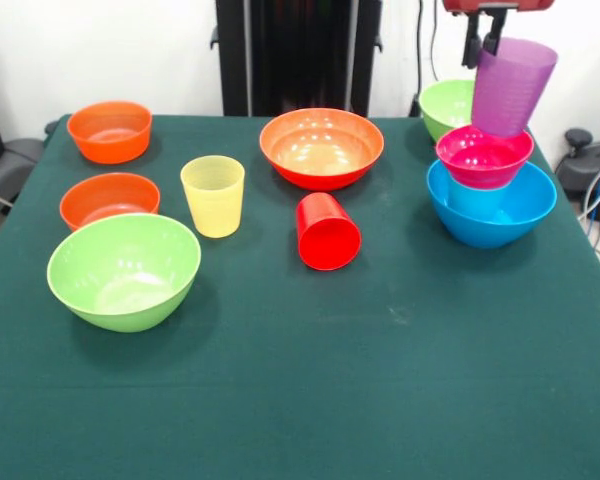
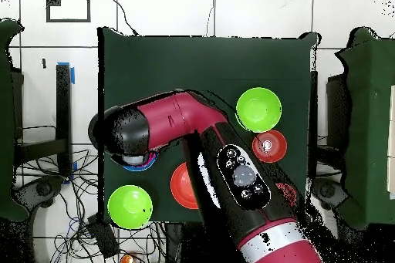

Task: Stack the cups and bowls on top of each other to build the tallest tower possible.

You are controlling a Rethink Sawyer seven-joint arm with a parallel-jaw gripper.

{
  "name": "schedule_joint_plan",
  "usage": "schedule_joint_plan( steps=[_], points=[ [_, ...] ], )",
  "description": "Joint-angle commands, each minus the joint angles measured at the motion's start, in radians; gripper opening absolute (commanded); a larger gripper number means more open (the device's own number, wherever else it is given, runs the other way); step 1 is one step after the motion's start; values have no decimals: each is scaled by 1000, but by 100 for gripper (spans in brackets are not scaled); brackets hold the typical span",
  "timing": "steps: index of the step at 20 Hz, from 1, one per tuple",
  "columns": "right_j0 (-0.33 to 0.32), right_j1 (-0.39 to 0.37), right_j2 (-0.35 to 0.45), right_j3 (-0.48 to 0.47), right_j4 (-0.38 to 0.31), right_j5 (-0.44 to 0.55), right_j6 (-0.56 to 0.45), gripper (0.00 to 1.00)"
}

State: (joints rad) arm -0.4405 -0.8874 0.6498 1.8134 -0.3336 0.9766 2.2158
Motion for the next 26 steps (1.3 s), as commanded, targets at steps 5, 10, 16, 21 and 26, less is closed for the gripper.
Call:
schedule_joint_plan(
  steps=[5, 10, 16, 21, 26],
  points=[
    [-33, 0, 18, 150, -33, -9, -136, 0],
    [-45, -1, 25, 169, -35, -18, -135, 0],
    [-1, 81, 11, 148, -54, -98, -66, 0],
    [23, 123, -12, 131, -82, -140, -42, 0],
    [38, 122, -23, 137, -78, -159, -27, 0]
  ],
)
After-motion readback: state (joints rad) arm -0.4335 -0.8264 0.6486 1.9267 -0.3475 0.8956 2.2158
